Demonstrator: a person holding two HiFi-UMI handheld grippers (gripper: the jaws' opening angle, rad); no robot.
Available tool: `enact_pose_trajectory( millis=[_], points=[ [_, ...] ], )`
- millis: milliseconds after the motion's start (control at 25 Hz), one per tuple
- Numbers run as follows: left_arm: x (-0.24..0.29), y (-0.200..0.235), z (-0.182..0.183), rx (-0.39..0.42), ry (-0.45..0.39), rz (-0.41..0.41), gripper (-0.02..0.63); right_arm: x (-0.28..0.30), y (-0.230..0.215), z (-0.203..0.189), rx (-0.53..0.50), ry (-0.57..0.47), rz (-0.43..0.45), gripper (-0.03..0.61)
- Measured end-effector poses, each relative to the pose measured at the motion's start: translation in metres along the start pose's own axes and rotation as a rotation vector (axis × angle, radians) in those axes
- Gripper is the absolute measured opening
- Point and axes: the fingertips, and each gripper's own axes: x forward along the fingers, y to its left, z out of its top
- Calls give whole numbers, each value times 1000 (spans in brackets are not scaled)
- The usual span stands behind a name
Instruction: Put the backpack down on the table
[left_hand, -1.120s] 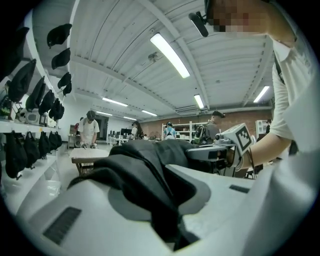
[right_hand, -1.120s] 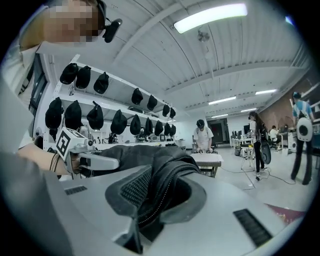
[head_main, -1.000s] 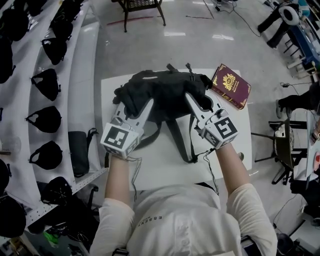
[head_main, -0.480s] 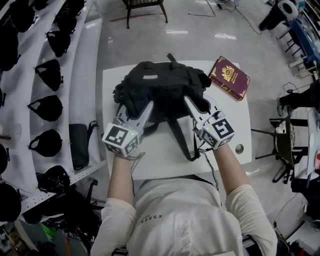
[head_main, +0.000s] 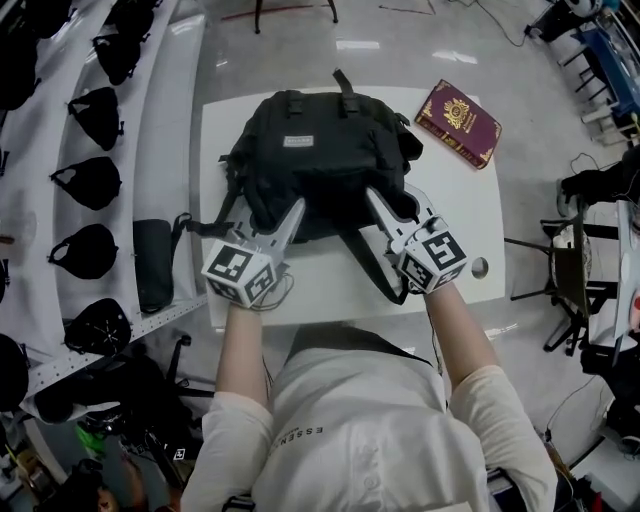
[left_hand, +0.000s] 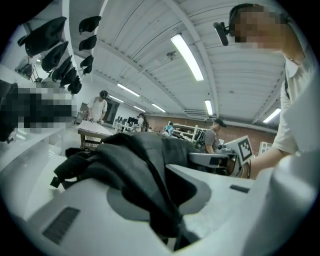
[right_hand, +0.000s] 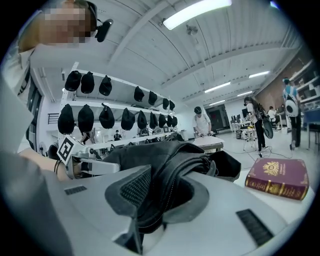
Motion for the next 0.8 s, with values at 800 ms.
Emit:
enact_pose_trajectory(
  millis=[800],
  points=[
    [-35,-34,-91,7,76,-16,91,-45,31,-94,85,111,-6,109]
  ],
)
